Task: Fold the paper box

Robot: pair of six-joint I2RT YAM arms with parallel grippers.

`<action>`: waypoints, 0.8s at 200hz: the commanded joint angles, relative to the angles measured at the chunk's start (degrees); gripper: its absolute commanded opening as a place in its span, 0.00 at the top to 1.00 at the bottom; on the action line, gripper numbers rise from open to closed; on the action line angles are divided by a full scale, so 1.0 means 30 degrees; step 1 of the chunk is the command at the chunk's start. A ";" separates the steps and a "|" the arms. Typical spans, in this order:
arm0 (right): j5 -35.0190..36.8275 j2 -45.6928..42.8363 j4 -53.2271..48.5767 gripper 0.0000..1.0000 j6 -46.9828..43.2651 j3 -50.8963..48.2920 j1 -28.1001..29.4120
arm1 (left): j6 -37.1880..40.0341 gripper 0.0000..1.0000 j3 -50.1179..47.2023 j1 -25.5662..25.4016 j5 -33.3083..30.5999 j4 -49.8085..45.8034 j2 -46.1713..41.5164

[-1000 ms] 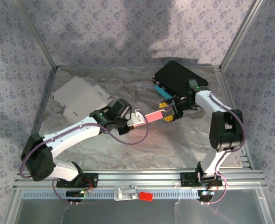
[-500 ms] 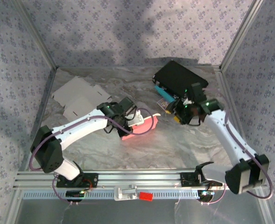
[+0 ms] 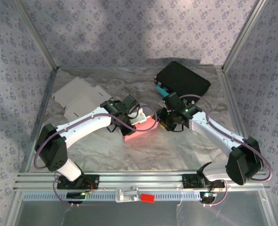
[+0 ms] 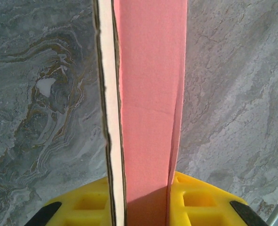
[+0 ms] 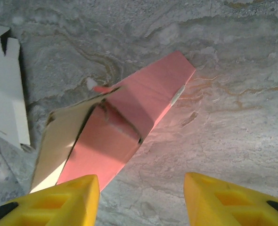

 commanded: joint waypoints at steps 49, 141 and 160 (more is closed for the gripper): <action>0.0374 0.1440 -0.1452 0.57 0.0006 0.0996 0.0208 | -0.0297 0.74 0.0058 0.0116 -0.0267 -0.0326 0.0280; 0.0160 0.3319 -0.4061 0.63 -0.0934 0.2795 0.0413 | -0.0381 0.68 -0.0029 0.0118 -0.0588 0.0099 0.0134; 0.0326 0.3185 -0.4384 0.63 -0.1523 0.3836 0.0388 | -0.0299 0.71 -0.0058 0.0123 -0.0593 0.0125 0.0024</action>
